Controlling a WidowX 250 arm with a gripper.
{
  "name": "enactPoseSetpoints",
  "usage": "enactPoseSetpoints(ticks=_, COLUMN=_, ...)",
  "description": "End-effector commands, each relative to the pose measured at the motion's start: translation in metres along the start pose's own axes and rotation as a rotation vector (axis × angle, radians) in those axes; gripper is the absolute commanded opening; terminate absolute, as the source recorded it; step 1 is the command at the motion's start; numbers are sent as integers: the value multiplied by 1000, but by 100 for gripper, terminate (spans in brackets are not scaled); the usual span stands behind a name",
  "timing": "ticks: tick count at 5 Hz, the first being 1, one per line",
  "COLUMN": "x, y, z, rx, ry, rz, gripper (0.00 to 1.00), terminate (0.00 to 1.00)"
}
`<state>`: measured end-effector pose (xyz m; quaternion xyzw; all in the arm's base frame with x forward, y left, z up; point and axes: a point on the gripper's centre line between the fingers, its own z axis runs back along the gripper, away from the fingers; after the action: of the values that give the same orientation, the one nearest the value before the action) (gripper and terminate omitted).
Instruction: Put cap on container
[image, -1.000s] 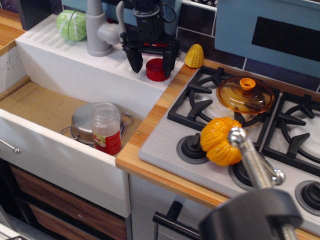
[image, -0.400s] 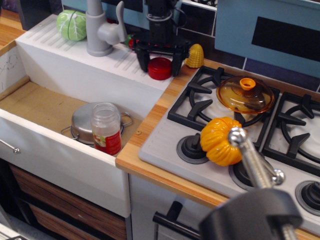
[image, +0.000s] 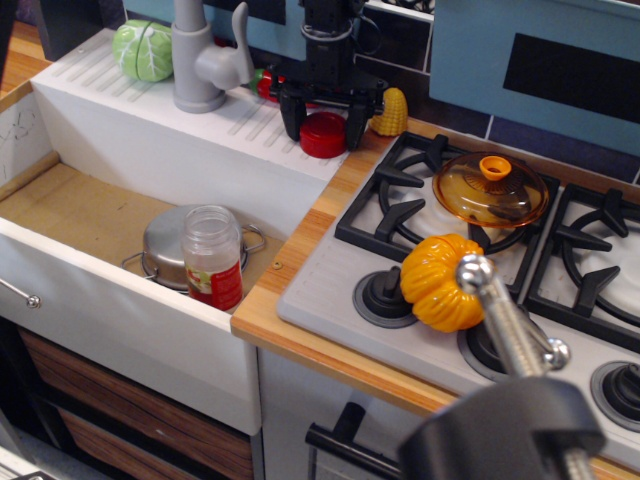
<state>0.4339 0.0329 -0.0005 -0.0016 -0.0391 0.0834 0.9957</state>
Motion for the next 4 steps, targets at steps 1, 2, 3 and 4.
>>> enactPoseSetpoints(ticks=1, x=-40, y=39, z=71, rx=-58, ry=46, rz=-138, gripper=0, terminate=0)
enactPoseSetpoints(ticks=2, x=-62, y=50, z=77, rx=-53, ry=78, rz=-174, gripper=0, terminate=0)
enactPoseSetpoints(ticks=3, x=-79, y=63, z=76, rx=-52, ry=114, rz=-235, gripper=0, terminate=0)
enactPoseSetpoints(ticks=4, x=-92, y=64, z=65, rx=-56, ry=106, rz=-268, gripper=0, terminate=0)
